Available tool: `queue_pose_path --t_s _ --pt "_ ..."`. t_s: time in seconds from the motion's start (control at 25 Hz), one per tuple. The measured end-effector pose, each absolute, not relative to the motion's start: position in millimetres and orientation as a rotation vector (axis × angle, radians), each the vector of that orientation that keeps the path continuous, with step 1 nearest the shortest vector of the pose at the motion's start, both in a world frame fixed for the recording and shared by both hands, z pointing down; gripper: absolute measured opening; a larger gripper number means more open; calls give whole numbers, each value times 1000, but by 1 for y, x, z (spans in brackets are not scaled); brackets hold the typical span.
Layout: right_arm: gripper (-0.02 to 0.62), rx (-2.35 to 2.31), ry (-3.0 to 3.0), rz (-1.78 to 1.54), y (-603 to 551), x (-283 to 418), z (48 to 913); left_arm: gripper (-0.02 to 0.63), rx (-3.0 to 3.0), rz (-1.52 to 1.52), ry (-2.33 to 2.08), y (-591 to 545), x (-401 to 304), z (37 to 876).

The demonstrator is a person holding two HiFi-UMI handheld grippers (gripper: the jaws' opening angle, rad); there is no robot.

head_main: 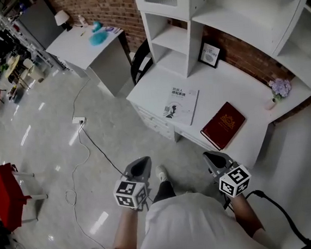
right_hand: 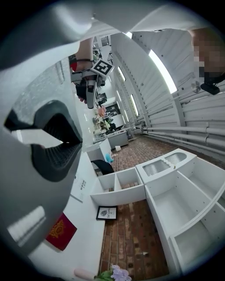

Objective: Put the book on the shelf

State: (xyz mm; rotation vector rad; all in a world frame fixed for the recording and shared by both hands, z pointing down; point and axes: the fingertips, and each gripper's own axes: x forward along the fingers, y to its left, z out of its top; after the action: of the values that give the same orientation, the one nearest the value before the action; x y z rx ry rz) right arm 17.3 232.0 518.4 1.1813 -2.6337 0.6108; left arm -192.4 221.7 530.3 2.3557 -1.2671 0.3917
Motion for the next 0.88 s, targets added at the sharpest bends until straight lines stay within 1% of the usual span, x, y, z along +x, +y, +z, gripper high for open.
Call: queue_pose_path --t_s 0.44,0.68,0.88 --pt "2 1264 -2534 605 152 -39 524 8 2430 476 -1101 133 -234 549" --pt "2 1327 -2479 709 117 -58 539 8 2473 489 -960 89 -233 563" --pt "2 1323 -2438 729 97 -63 546 8 2460 512 -909 67 -232 581"
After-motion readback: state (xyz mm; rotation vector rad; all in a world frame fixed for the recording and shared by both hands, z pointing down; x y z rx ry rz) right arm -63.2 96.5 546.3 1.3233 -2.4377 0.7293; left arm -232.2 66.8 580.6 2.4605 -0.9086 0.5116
